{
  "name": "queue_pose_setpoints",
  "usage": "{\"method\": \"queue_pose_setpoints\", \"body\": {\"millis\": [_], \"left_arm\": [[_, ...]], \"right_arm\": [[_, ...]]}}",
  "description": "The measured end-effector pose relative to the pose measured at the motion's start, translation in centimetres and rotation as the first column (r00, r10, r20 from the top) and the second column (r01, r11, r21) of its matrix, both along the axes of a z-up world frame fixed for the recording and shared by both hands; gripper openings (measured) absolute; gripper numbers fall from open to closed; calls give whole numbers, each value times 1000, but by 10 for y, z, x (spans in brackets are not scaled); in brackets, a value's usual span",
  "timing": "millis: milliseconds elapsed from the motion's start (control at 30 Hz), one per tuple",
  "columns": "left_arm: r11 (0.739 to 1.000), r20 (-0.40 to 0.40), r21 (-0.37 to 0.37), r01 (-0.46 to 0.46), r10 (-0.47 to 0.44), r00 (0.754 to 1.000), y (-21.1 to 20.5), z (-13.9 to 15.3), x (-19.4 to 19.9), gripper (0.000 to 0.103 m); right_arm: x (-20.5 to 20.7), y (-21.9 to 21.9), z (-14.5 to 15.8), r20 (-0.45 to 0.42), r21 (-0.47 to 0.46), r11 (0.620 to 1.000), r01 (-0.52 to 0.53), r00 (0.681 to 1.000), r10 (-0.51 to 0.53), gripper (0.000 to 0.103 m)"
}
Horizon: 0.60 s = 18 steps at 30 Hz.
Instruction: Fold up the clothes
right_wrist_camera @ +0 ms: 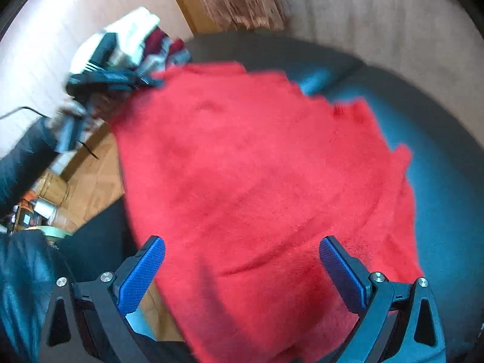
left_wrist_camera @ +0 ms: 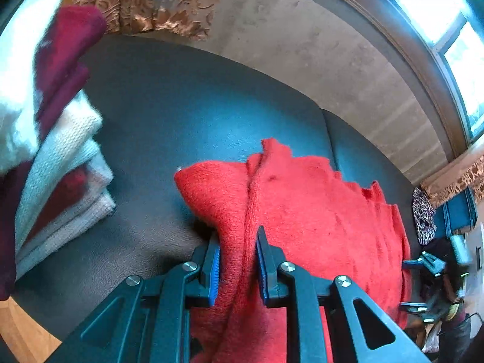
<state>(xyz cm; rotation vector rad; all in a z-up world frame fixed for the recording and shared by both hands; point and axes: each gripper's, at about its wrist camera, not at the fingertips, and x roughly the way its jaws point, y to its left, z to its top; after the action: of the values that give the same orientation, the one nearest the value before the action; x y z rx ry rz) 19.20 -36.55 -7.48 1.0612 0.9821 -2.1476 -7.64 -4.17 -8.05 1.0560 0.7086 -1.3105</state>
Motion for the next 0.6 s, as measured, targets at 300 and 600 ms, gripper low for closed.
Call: {"method": "queue_pose_setpoints", "body": {"millis": [300,600], "left_arm": [[997,12,69,-24,23,1000,-9,-30,-2,15],[954,-379,301,6,114,918,-7,25,31,13]], "right_arm": [[-12,60,-19,-50,-140,983,118,991,-127,103],[-10,67,-25,-36,-166,969,186,980,-194,103]]}}
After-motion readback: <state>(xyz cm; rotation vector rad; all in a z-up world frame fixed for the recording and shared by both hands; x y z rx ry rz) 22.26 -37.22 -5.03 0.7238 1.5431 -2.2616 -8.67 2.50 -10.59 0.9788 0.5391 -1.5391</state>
